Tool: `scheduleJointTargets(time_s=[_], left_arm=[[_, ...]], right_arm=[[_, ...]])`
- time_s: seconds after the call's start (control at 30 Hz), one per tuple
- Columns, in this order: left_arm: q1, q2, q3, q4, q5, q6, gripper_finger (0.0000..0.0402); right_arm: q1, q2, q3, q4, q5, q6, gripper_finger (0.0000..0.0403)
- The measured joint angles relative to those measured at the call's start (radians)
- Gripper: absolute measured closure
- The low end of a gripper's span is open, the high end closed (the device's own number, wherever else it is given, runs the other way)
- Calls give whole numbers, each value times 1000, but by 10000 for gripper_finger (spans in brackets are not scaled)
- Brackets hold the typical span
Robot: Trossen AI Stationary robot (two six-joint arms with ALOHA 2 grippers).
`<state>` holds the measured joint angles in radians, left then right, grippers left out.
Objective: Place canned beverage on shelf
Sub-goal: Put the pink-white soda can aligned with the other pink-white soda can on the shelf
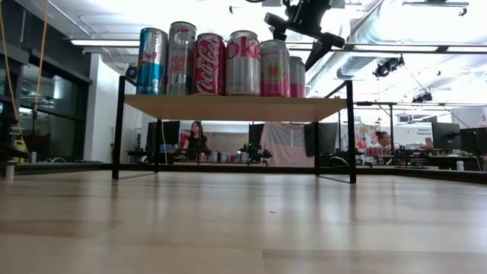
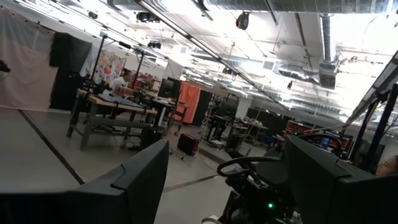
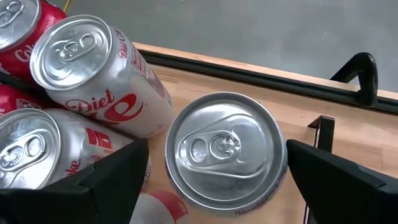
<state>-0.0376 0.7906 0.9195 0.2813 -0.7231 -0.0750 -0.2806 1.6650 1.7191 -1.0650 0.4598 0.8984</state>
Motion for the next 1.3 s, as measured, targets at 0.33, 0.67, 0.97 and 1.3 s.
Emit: scheduleJointTargets(time_s=[0.33, 0.67, 0.97, 1.3], left_arm=[[0, 0, 0, 0, 0, 0, 145], [0, 0, 0, 0, 0, -2, 145], [0, 0, 0, 0, 1, -14, 145], [0, 1, 0, 0, -19, -19, 145]], right_arm=[[-3, 0, 0, -24, 0, -11, 123], [-106, -8, 37, 6, -177, -424, 145], [-232, -11, 53, 40, -552, -775, 145], [-245, 3, 51, 54, -689, -1011, 145]])
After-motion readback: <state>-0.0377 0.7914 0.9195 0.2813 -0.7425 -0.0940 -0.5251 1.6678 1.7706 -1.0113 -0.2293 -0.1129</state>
